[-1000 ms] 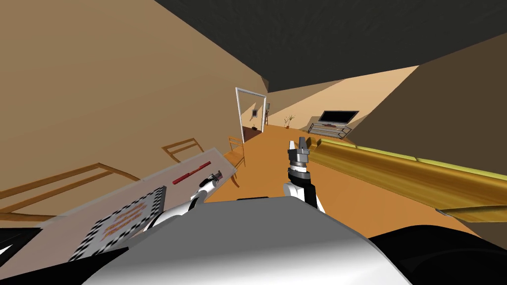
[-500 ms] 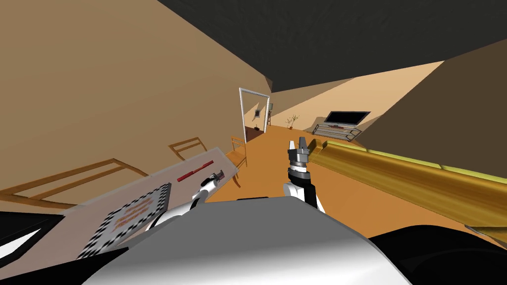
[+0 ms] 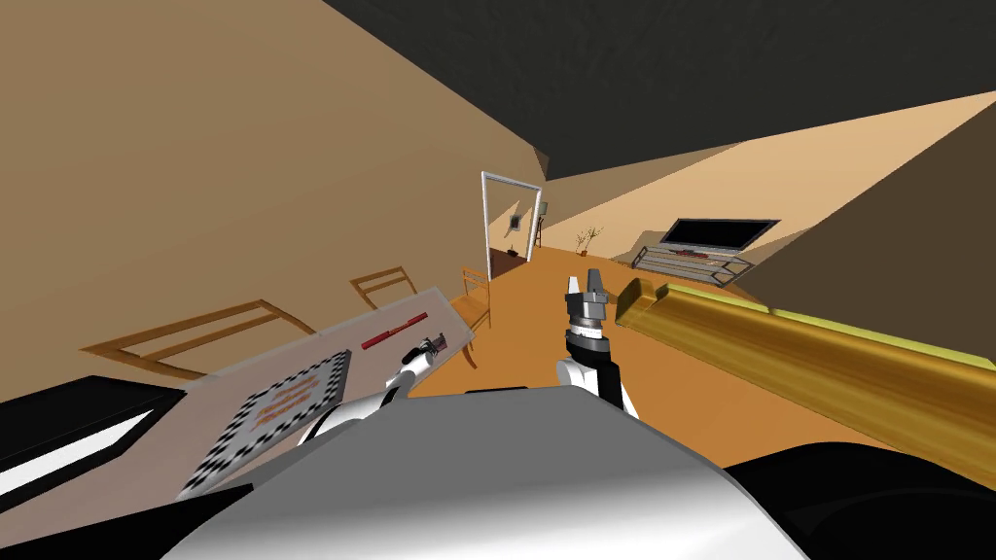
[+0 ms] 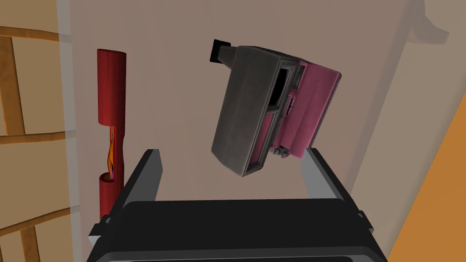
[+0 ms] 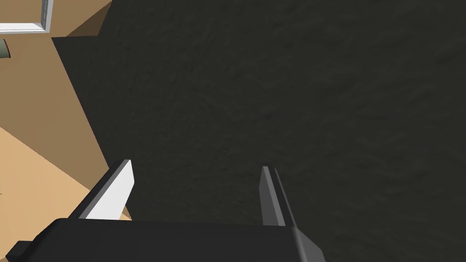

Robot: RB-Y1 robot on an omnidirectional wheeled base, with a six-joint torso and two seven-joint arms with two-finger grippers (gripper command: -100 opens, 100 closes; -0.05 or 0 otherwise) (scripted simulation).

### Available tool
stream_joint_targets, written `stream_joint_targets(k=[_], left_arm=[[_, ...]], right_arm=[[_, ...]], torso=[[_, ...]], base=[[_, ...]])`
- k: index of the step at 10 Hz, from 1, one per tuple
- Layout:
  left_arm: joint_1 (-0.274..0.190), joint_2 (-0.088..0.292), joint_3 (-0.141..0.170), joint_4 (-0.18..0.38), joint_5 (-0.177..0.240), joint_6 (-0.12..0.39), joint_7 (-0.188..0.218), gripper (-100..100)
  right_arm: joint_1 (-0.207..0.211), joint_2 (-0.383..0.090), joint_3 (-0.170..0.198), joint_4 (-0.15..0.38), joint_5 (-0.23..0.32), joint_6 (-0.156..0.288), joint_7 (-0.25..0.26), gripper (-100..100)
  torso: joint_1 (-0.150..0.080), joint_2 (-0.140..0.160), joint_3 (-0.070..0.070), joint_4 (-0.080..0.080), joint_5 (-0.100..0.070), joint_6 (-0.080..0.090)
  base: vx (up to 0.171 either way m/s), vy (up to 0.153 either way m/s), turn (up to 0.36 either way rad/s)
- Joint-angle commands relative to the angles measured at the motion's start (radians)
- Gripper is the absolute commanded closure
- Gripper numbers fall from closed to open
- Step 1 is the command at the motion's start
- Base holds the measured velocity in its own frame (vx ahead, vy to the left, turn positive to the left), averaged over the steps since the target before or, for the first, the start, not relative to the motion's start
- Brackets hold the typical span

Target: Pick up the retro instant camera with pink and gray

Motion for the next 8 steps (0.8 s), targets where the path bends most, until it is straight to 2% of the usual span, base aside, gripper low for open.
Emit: stream_joint_targets(k=[1, 3, 4, 5, 6, 7, 8], left_arm=[[0.012, -0.017, -0.050, -0.021, 0.022, 0.011, -0.016, -100], [0.012, -0.017, -0.057, -0.021, 0.022, 0.011, -0.016, -100], [0.010, -0.031, -0.099, -0.024, 0.045, 0.008, -0.034, -100], [0.010, -0.031, -0.099, -0.024, 0.045, 0.008, -0.034, -100], [0.008, -0.044, -0.130, -0.028, 0.068, 0.004, -0.051, -100], [0.008, -0.044, -0.140, -0.028, 0.068, 0.004, -0.051, -100], [0.006, -0.057, -0.174, -0.031, 0.090, 0.000, -0.069, -100]], right_arm=[[0.000, 0.000, 0.000, 0.000, 0.000, 0.000, 0.000, 0], [0.000, 0.000, 0.000, 0.000, 0.000, 0.000, 0.000, 0], [0.000, 0.000, 0.000, 0.000, 0.000, 0.000, 0.000, 0], [0.000, 0.000, 0.000, 0.000, 0.000, 0.000, 0.000, 0], [0.000, 0.000, 0.000, 0.000, 0.000, 0.000, 0.000, 0], [0.000, 0.000, 0.000, 0.000, 0.000, 0.000, 0.000, 0], [0.000, 0.000, 0.000, 0.000, 0.000, 0.000, 0.000, 0]], torso=[[0.000, 0.000, 0.000, 0.000, 0.000, 0.000], [0.000, -0.002, -0.001, 0.000, 0.000, 0.000], [0.000, -0.001, 0.000, 0.000, 0.000, 0.000], [0.000, -0.002, -0.001, 0.000, 0.000, -0.001], [0.000, -0.002, -0.001, 0.000, 0.000, 0.000], [0.001, -0.003, -0.002, -0.001, 0.000, -0.001], [0.000, -0.003, -0.002, -0.001, 0.000, 0.000]], base=[[0.036, 0.003, 0.206], [0.038, 0.000, 0.103], [0.047, 0.006, 0.271], [0.054, 0.001, 0.142], [0.063, 0.008, 0.272], [0.063, 0.000, 0.130], [0.076, 0.003, 0.242]])
